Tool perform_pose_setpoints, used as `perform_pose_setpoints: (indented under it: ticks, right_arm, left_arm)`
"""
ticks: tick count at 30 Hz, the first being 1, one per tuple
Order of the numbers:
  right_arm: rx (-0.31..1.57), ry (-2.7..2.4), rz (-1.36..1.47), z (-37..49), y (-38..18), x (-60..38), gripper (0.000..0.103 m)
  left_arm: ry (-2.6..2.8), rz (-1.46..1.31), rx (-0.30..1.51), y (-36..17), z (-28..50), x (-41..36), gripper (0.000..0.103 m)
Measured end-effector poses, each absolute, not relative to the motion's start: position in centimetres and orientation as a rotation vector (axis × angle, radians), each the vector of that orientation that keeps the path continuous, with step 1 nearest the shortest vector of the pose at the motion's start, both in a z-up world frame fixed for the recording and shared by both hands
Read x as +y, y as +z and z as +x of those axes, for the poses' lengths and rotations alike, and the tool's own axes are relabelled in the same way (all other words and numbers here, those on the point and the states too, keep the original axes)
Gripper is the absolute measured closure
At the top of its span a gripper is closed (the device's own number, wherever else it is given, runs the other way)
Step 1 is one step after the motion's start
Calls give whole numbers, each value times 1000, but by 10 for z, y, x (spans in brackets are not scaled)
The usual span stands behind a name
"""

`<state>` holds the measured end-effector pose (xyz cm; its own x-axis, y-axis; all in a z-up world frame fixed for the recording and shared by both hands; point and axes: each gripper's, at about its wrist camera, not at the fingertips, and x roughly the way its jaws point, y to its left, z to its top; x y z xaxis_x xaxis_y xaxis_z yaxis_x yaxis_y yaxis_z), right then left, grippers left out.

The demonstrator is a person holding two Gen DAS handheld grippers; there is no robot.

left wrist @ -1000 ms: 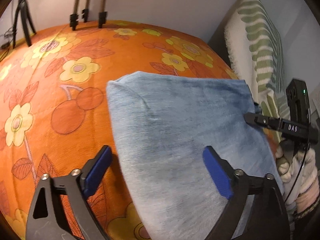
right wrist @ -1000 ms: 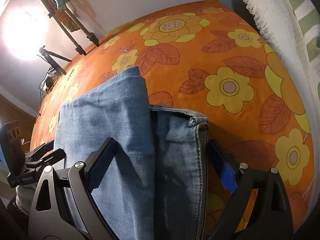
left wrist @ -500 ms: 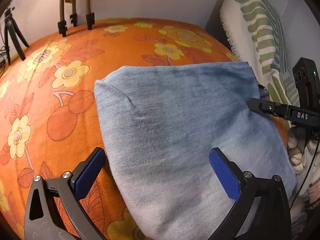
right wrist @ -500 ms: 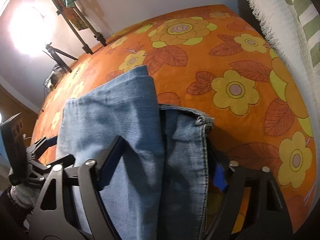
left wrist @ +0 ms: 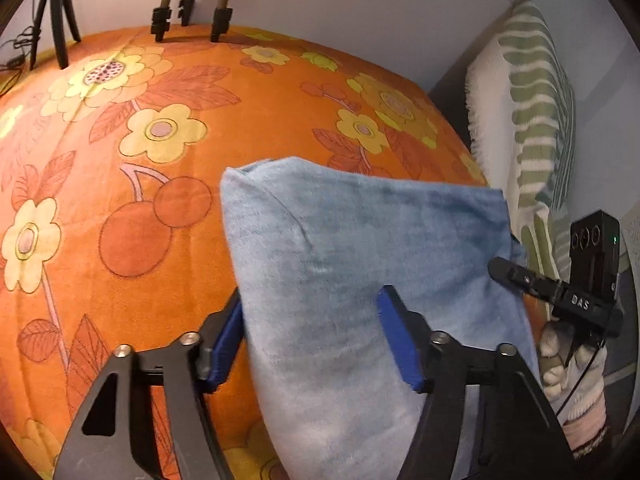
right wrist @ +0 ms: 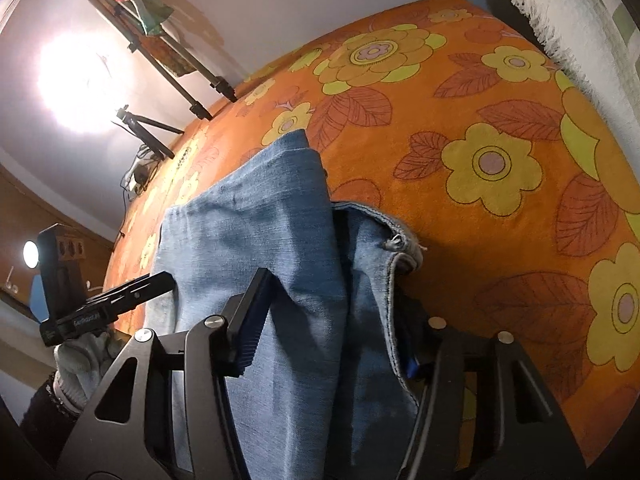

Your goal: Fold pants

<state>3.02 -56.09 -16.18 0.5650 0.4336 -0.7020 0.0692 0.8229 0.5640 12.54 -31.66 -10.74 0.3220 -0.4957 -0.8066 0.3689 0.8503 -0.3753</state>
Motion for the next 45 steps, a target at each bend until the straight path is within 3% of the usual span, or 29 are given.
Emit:
perform_pose_setpoints:
  ticks: [3,5,7,10,33,45]
  right_arm:
    - [956,215,581,31,-161,-558,44]
    - [955,207,561,30,-159,-553,62]
    - [945,199,535,28,-154,-547,70]
    - [932,168,526,24,-148,-545,80]
    - [739,117,511,-3,-63,-530,89]
    - [648,89,475,72,-26,-540,90]
  left_arm:
    - [-556,-143,1089,-108,125,-317,57]
    - [-555,-152,1077,-106,123,-318,71]
    - [-562,-163,1073,-103,123,-318,80]
    - [-574,-184,1059,-98,121,-316,85]
    - [-686,-161,866,-21,105,-315,90]
    - [-665,-85,762,12,183,-339,90]
